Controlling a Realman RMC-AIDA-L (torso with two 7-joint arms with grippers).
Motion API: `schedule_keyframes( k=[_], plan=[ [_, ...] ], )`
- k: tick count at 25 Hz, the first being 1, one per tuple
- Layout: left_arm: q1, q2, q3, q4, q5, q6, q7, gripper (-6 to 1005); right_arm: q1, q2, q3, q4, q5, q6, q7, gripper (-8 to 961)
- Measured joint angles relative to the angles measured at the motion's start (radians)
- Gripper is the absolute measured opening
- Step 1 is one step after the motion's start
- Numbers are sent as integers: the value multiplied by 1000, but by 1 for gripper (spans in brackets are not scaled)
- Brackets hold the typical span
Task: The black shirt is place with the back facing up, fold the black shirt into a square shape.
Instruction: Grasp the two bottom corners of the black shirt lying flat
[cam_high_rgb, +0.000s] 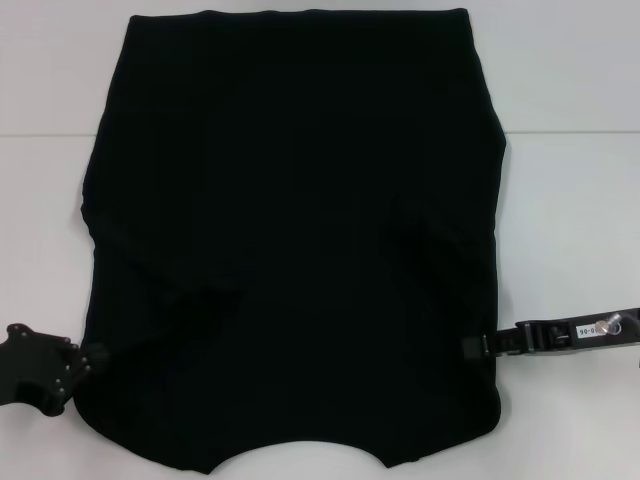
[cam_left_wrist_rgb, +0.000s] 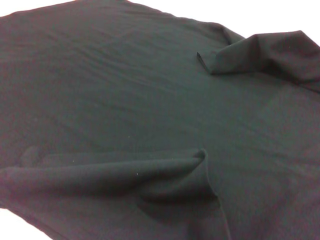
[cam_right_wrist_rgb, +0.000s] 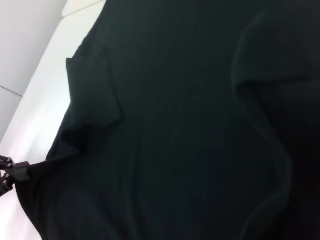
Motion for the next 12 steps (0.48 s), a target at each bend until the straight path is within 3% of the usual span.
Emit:
schedule_keyframes(
  k=[7,12],
  plan=[
    [0,3,0,1,0,-2,3,20,10,7,-27,0,-1,32,27,404],
    [1,5,0,1,0,-5,4,21,7,9,-36,-8,1,26,30,160]
  ],
)
